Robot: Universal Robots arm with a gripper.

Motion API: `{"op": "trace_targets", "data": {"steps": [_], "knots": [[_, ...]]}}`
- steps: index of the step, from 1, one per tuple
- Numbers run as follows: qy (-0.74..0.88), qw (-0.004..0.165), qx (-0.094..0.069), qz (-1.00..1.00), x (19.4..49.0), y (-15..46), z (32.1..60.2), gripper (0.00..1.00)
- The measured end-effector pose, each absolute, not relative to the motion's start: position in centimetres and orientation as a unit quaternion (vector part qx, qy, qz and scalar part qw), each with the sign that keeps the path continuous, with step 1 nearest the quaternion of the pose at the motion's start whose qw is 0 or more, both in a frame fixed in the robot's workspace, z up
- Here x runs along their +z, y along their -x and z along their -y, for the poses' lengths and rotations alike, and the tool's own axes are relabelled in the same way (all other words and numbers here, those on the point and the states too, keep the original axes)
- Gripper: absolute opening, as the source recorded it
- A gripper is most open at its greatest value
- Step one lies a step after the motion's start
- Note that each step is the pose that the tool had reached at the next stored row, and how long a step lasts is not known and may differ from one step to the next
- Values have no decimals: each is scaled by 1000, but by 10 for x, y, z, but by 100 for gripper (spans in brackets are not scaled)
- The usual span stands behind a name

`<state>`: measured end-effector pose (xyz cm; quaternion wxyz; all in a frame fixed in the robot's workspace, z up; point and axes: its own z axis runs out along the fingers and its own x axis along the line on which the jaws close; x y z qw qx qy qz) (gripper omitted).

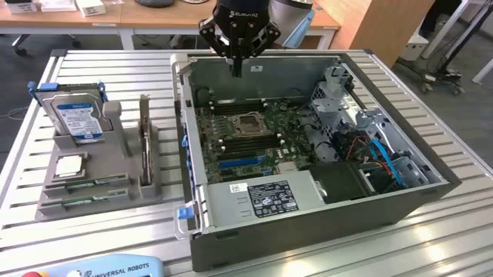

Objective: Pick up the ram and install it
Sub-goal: 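Reach for the ram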

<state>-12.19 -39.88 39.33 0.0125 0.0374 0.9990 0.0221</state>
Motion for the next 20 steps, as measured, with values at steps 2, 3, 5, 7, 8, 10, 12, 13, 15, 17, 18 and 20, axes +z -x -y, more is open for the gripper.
{"op": "trace_targets", "data": {"steps": [2, 3, 5, 7, 8, 10, 12, 13, 15, 17, 18, 20], "knots": [[-37, 12, 22, -999, 393, 122, 399, 10], [-37, 12, 22, -999, 393, 122, 399, 10], [-37, 12, 22, -999, 393, 122, 399, 10], [-37, 12, 22, -999, 393, 122, 399, 10], [-37, 12, 22, -999, 393, 122, 399, 10], [-37, 12, 22, -999, 393, 122, 399, 10], [-37, 12, 22, -999, 393, 122, 399, 10], [-37, 12, 22, -999, 393, 122, 399, 10], [-37, 12, 22, -999, 393, 123, 399, 10], [-37, 12, 22, -999, 393, 127, 399, 10], [-37, 12, 22, -999, 393, 128, 399, 10], [-37, 12, 22, -999, 393, 133, 399, 10]]}}
